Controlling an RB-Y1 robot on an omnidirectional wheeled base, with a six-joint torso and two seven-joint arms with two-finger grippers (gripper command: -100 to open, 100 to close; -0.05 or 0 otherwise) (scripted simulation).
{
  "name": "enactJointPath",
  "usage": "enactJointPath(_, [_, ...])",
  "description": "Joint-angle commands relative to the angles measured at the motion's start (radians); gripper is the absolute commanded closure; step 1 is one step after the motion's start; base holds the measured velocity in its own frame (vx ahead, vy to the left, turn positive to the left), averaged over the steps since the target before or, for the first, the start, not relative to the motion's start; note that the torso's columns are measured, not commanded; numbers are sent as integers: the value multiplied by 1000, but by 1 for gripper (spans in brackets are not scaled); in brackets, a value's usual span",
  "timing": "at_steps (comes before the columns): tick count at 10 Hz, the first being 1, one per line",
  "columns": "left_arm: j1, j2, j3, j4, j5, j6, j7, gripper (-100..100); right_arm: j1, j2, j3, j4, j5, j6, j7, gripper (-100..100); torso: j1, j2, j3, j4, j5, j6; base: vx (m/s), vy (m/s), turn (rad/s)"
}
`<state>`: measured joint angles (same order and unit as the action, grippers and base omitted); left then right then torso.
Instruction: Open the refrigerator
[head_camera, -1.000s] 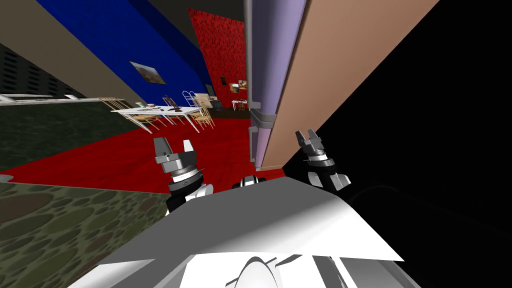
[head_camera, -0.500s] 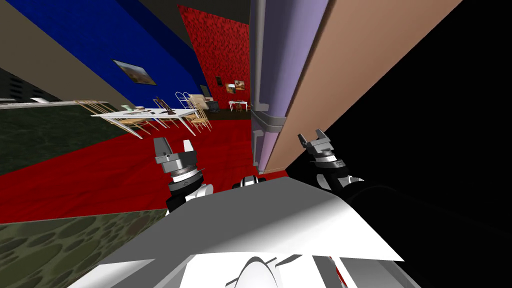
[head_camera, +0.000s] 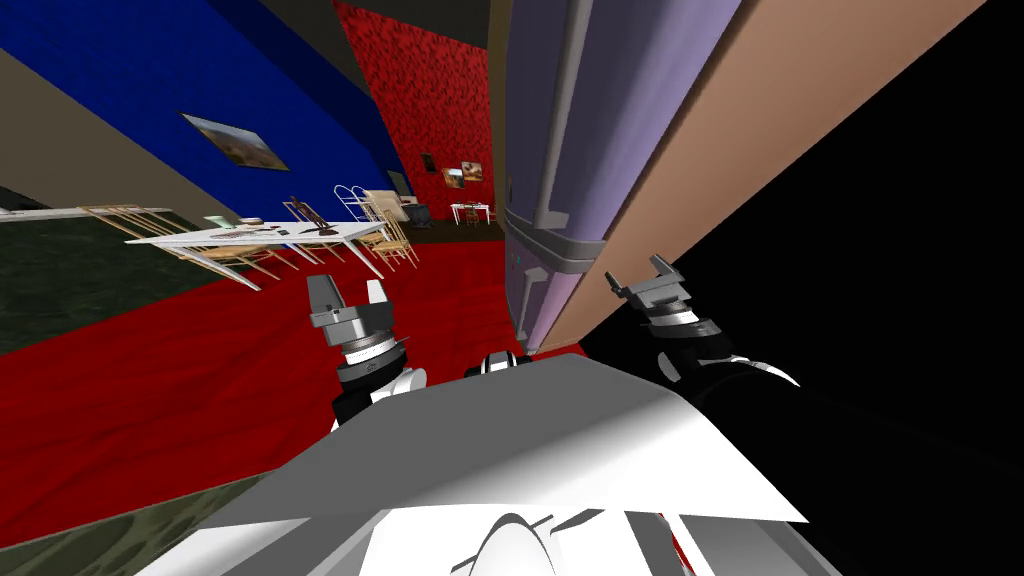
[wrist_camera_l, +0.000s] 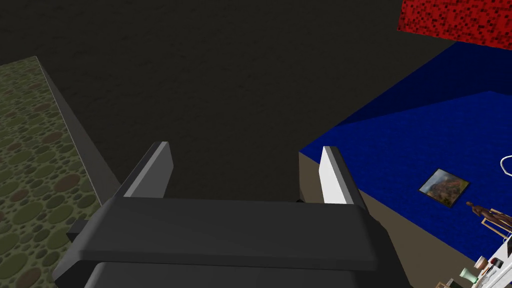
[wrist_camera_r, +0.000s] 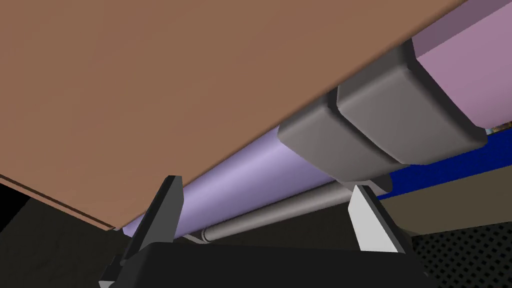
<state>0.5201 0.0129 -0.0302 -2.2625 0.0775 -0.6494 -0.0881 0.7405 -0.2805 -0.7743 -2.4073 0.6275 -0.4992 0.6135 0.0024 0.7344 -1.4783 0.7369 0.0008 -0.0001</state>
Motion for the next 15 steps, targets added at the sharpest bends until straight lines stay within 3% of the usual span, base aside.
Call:
enactJointPath(1, [0,0,0,0,0,0,0,0,11,-19,-56,3,45,-3,60,-100,-6,4,2,1,-2,-1,130,111,-50])
enactJointPath(5, [0,0,0,0,0,0,0,0,44,-62,-175,-18,134,-13,169,-100,2,-2,-1,-1,1,-3,177,192,-138])
enactJointPath(8, [0,0,0,0,0,0,0,0,61,-87,-243,-62,184,-19,232,-100,7,-11,-11,-1,9,-12,110,188,-99])
enactJointPath(11, [0,0,0,0,0,0,0,0,73,-106,-287,-133,217,-22,272,-100,14,-21,-20,-2,15,-19,95,119,-68])
enactJointPath(13, [0,0,0,0,0,0,0,0,76,-113,-302,-185,228,-24,286,-100,8,-23,-19,-7,7,-13,65,54,46])
enactJointPath(14, [0,0,0,0,0,0,0,0,76,-113,-302,-186,228,-24,286,-100,0,-11,-9,-4,1,-5,35,45,-88])
enactJointPath(15, [0,0,0,0,0,0,0,0,77,-114,-305,-203,230,-24,288,-100,-3,-10,-9,-3,1,-10,11,25,-15])
